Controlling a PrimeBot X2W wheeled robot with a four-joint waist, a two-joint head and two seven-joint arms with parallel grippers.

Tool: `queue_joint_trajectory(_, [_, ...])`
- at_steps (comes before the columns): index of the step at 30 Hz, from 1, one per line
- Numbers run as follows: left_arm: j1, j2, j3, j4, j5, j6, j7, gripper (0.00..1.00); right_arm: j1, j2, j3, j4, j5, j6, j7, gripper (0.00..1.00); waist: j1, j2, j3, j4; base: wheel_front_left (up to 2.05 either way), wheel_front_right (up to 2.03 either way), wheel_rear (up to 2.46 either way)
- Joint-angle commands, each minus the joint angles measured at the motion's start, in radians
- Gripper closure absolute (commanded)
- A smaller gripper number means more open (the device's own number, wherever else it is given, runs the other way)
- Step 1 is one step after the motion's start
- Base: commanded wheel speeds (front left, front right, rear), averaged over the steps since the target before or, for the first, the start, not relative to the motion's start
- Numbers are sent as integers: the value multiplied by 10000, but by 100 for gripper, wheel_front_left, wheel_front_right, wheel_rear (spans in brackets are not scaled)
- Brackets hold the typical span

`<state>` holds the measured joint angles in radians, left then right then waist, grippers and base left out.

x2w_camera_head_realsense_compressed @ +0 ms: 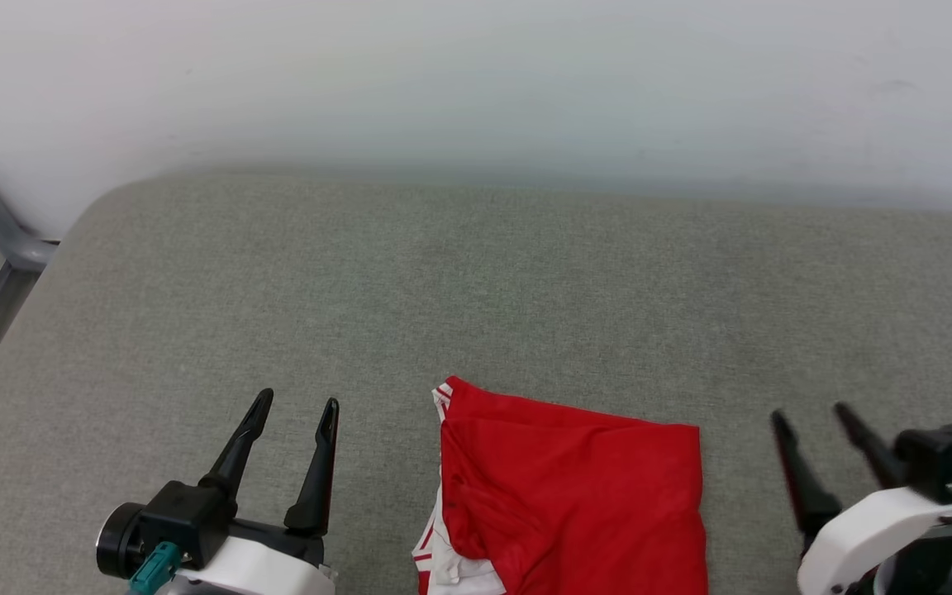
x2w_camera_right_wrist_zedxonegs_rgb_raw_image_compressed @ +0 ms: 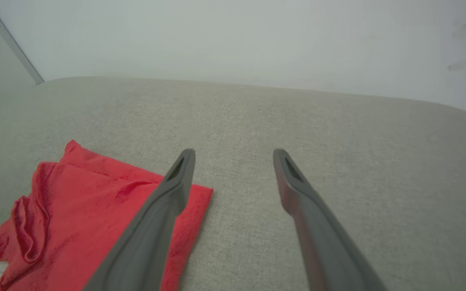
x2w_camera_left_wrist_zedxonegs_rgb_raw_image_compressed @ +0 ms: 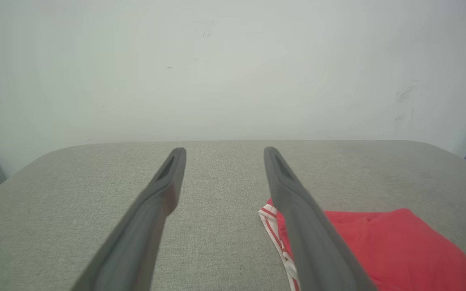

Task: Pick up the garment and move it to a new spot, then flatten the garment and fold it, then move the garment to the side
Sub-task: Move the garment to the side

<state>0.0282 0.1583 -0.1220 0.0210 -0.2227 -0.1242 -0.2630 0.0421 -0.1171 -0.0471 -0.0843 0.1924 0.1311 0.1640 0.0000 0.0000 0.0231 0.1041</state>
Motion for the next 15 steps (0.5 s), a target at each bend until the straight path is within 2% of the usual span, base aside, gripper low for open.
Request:
queue_joint_trajectory(1, [-113,4,8,-10,59,-33,-22,0,213,-49,183,-54,91,-9,377,0,0,0,79,64,0,0,0])
queue_joint_trajectory(10, [-358,-41,-122,71,73,-62,-22,0,340,31,621,-414,513,-9,4122,0,0,0,657,360,0,0,0])
queue_joint_trajectory(15, [-610,-28,-277,135,104,-63,-22,0,-27,250,598,-169,598,-7,5642,0,0,0,1019,581,0,0,0])
